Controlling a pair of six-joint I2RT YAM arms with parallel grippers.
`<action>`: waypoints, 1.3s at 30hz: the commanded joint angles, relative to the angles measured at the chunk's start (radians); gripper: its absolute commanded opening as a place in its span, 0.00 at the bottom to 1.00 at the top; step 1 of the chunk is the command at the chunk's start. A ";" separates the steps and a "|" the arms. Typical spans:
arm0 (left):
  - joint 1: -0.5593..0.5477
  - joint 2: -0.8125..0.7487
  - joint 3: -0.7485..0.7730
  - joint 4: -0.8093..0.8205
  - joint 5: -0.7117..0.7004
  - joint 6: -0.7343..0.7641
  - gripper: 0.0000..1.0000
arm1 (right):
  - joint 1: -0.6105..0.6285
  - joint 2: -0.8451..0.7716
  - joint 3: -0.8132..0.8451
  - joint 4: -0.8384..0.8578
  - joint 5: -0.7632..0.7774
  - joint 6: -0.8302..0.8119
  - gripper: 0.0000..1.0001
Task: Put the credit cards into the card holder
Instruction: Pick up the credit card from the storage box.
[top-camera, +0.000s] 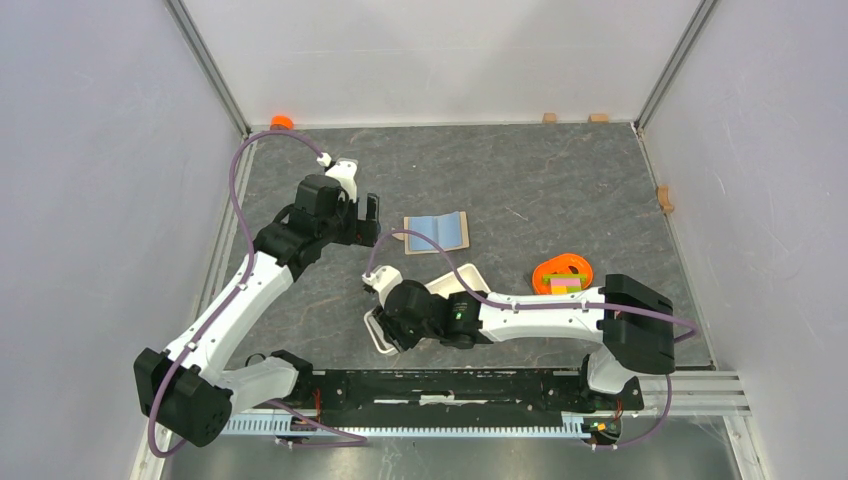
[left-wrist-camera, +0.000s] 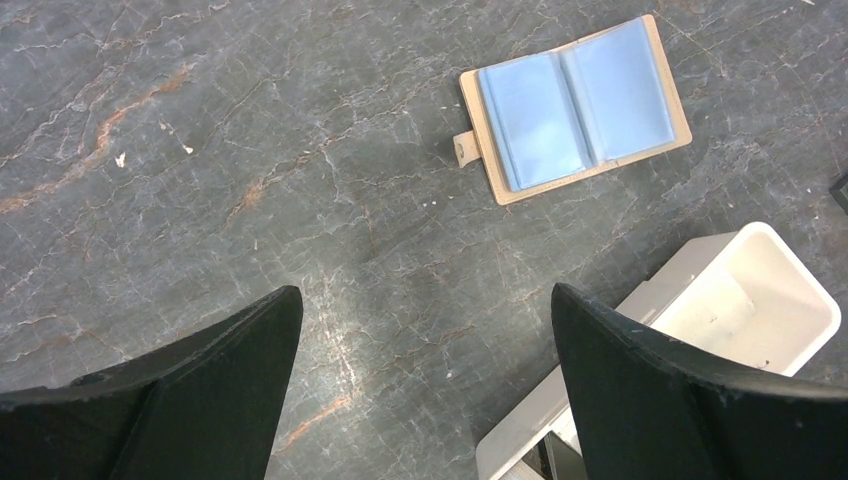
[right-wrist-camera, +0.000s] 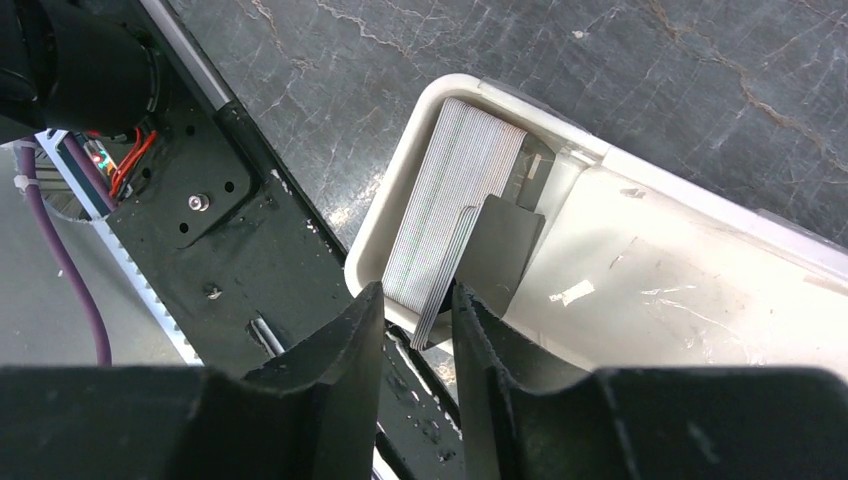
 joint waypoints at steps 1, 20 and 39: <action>0.005 -0.028 0.000 0.025 0.005 0.028 1.00 | 0.019 -0.030 0.053 0.033 -0.023 0.013 0.35; 0.005 -0.029 -0.003 0.027 0.011 0.028 1.00 | 0.019 -0.061 0.057 0.000 0.026 0.023 0.05; 0.005 -0.027 -0.004 0.028 0.011 0.028 1.00 | 0.019 -0.039 0.057 -0.061 0.090 0.026 0.01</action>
